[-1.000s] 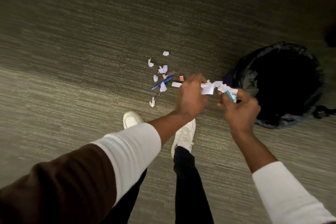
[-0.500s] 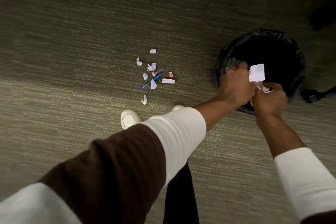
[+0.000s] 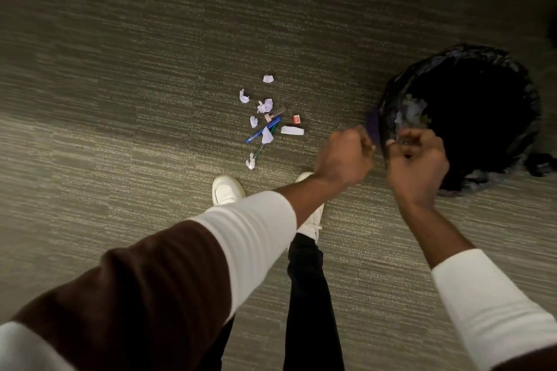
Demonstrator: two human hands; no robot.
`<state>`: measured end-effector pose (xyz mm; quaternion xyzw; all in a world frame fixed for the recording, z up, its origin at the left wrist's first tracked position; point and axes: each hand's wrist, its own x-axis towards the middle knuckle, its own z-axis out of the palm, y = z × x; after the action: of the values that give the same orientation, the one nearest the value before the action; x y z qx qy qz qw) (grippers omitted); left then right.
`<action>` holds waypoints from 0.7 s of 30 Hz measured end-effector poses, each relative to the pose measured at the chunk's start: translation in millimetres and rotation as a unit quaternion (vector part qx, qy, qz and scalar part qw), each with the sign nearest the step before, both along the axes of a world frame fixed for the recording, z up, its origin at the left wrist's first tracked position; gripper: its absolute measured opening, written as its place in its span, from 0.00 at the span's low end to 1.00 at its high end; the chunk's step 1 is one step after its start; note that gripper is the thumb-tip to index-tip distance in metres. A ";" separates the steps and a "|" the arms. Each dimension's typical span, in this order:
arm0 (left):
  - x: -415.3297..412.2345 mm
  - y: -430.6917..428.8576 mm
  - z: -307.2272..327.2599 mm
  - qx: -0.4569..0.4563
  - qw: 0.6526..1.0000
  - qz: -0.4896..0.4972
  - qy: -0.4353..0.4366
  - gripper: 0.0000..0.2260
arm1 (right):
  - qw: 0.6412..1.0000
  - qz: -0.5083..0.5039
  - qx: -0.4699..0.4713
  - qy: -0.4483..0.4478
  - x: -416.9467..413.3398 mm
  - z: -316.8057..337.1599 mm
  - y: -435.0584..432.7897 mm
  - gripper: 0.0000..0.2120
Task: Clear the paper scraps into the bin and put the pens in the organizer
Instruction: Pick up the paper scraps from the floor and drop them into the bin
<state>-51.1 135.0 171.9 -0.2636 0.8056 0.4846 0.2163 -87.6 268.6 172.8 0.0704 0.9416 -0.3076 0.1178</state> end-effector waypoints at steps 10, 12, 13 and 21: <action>56.7 -113.3 -59.7 -0.105 0.987 -0.043 -0.116 0.05 | 0.952 0.240 0.077 -0.174 29.0 -60.7 -82.8 0.16; 63.5 -139.4 -78.3 -0.137 0.980 -0.078 -0.124 0.07 | 0.931 0.290 0.099 -0.198 28.2 -78.6 -93.1 0.21; 65.9 -152.6 -88.9 -0.156 0.974 -0.098 -0.128 0.09 | 0.920 0.315 0.113 -0.202 27.4 -89.2 -97.0 0.24; 53.6 -249.8 -193.6 -0.277 0.930 -0.172 -0.169 0.39 | 0.871 0.399 0.178 -0.222 9.6 -179.1 -128.4 0.37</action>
<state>2.5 -114.8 -21.7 -0.2488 0.8923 0.1458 0.3474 -78.1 140.2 -6.3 -0.2249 0.8773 -0.0375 0.4223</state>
